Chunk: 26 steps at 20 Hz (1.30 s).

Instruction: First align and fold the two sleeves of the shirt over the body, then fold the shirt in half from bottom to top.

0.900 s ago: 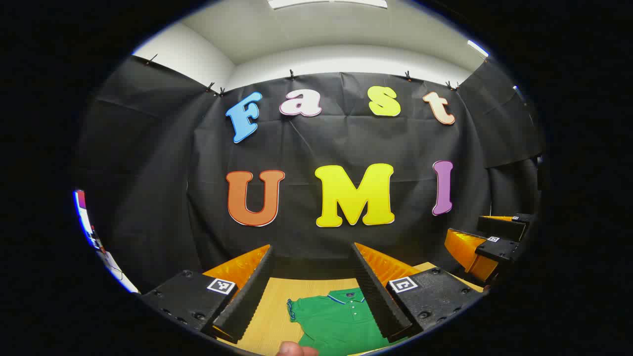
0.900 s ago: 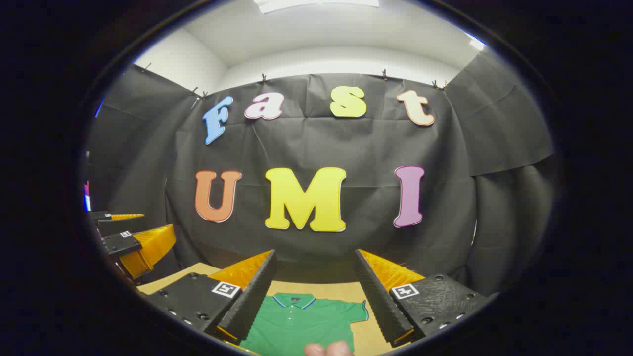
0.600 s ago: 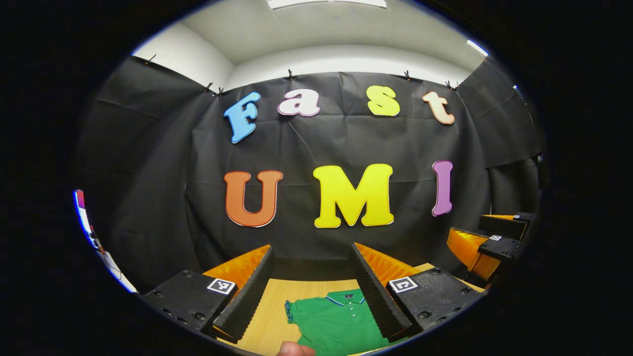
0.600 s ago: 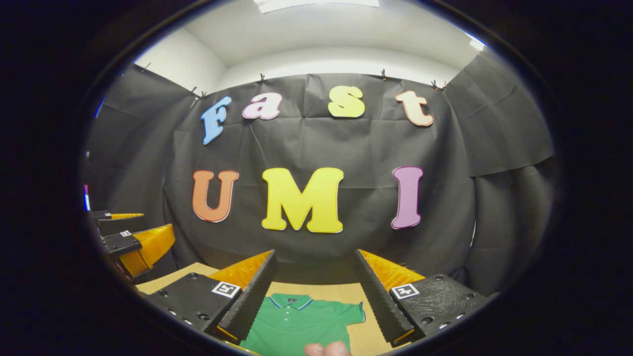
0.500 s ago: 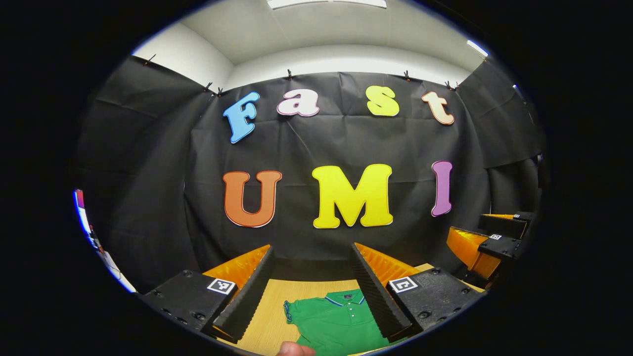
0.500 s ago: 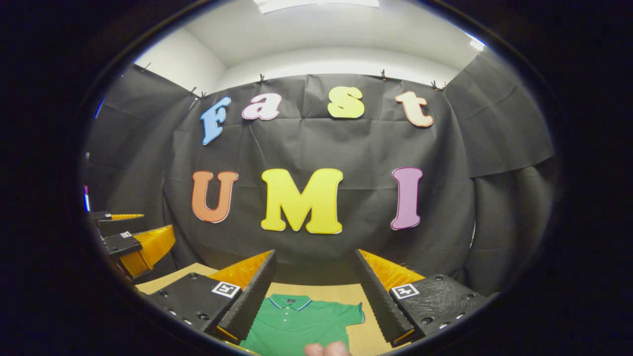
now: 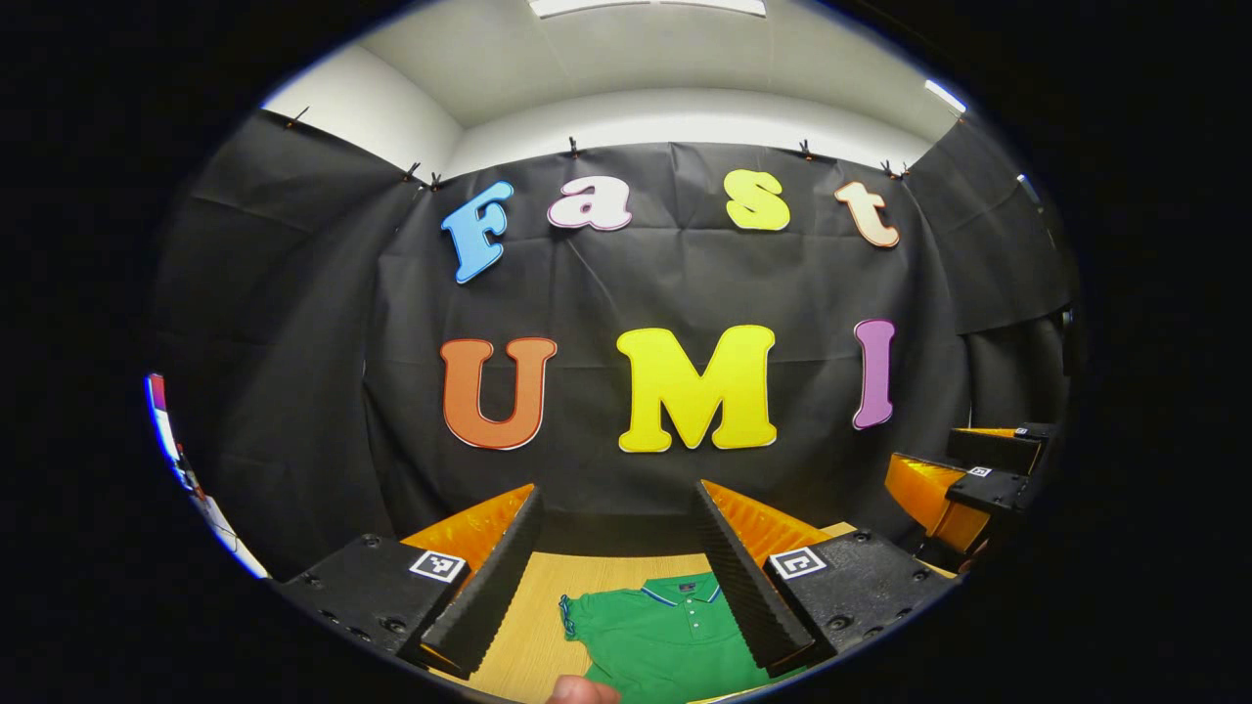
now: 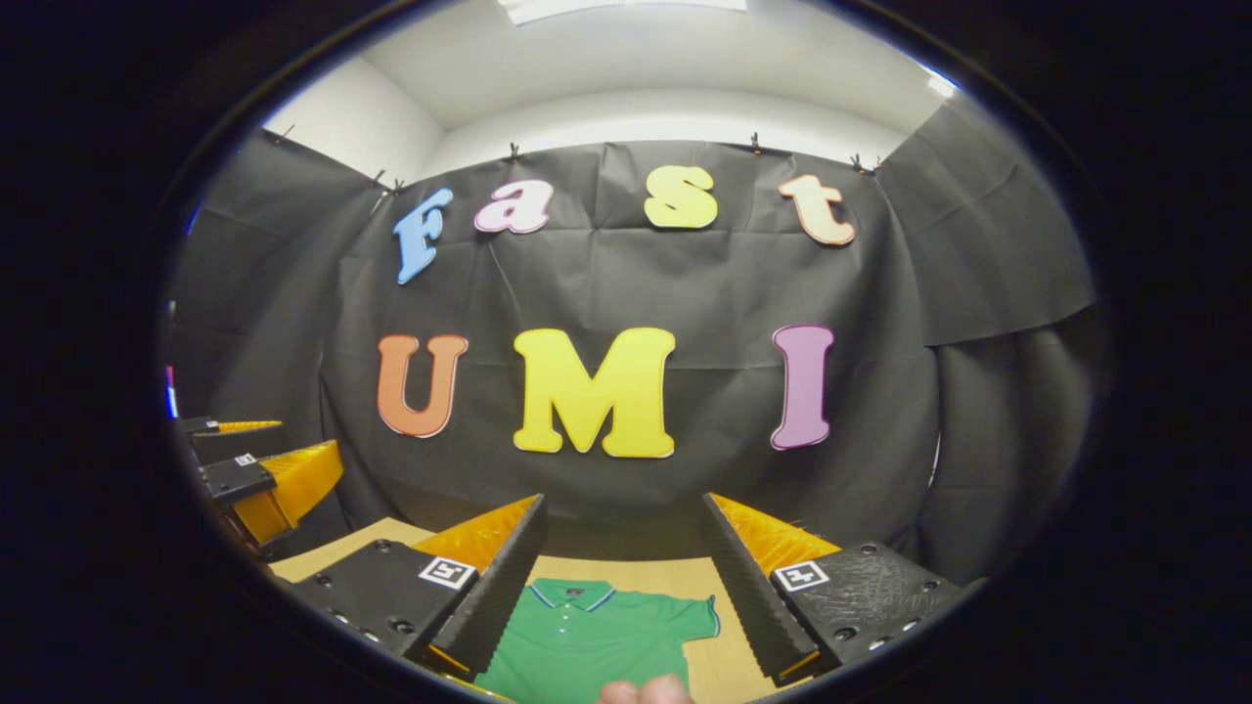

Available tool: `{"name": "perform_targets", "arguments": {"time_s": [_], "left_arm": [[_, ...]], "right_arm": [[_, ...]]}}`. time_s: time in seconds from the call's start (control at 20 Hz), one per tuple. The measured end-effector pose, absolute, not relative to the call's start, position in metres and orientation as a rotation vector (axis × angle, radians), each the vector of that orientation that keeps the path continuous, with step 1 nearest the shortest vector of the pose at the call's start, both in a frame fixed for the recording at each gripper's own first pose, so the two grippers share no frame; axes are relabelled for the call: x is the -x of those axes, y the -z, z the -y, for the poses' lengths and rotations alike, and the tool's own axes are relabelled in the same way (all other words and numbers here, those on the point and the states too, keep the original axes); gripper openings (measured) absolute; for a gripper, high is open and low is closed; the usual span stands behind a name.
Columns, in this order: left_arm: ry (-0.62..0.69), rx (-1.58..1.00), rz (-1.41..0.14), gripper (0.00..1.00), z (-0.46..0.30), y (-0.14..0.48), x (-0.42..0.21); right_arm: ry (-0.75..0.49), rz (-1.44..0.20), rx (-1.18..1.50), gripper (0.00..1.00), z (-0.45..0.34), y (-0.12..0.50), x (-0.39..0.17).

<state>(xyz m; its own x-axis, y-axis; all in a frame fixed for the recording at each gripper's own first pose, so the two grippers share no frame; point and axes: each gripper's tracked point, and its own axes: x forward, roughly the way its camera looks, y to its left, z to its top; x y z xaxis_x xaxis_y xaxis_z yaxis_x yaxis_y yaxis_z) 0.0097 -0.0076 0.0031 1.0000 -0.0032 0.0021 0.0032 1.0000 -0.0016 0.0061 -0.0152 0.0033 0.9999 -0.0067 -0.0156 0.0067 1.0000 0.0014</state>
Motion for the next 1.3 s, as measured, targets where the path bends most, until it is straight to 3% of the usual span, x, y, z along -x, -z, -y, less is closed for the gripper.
{"name": "perform_targets", "arguments": {"time_s": [0.2, 0.75, 0.9, 1.3], "left_arm": [[0.002, 0.004, -0.003, 1.00, 0.008, 0.000, -0.010], [0.007, 0.012, -0.015, 0.97, 0.015, 0.006, -0.018], [0.009, 0.011, -0.019, 1.00, 0.019, 0.009, -0.021], [0.004, -0.006, -0.040, 0.97, 0.032, 0.020, -0.042]], "right_arm": [[0.010, -0.026, -0.001, 0.96, 0.018, -0.001, -0.008], [0.021, -0.037, 0.009, 0.95, 0.036, 0.000, -0.023], [0.018, -0.071, 0.004, 0.96, 0.047, 0.016, -0.030], [0.046, -0.238, 0.037, 0.97, 0.100, 0.098, -0.066]]}}
